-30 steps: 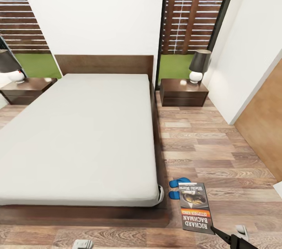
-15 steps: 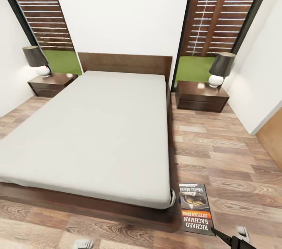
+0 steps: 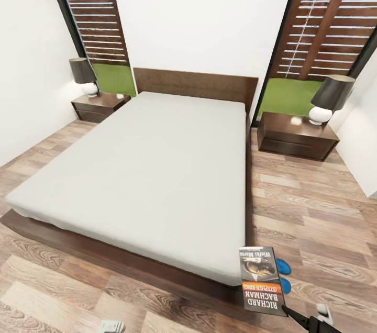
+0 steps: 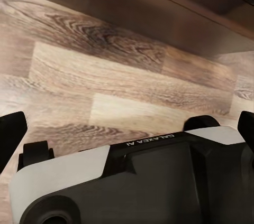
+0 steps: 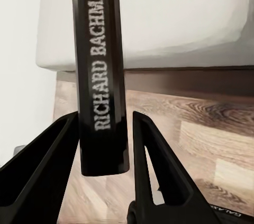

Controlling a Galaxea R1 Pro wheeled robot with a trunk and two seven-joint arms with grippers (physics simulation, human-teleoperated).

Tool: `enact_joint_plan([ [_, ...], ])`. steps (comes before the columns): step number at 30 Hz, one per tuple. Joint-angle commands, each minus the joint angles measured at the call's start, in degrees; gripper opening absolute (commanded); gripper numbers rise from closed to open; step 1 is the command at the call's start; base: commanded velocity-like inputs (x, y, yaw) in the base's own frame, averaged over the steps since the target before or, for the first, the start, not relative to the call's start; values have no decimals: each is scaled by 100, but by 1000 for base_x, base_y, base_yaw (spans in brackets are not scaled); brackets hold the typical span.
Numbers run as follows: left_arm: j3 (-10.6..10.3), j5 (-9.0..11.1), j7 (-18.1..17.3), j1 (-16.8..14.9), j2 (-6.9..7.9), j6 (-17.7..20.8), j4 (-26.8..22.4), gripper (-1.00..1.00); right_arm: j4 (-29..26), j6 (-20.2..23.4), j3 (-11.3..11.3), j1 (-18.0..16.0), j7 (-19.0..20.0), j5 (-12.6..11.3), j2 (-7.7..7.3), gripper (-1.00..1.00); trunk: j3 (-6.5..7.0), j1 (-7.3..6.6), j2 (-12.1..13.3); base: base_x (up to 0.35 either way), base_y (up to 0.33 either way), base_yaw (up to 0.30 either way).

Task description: In the bedroom, move the book from the bed onto either nightstand, and place the two sandals side by side next to the bed.

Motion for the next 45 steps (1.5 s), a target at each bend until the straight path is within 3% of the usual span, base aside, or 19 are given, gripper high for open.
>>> enact_joint_plan([
  [1, -22, 40, -21, -6, 1, -15, 10, 100, -4, 57, 26, -3, 11, -64, -5, -100, -5, 0, -4, 0, 0, 291],
  [45, -27, 40, -21, -6, -42, -15, 13, 100, -3, 57, 30, -3, 4, -61, 79, -100, -76, 0, -4, 0, 0, 277],
])
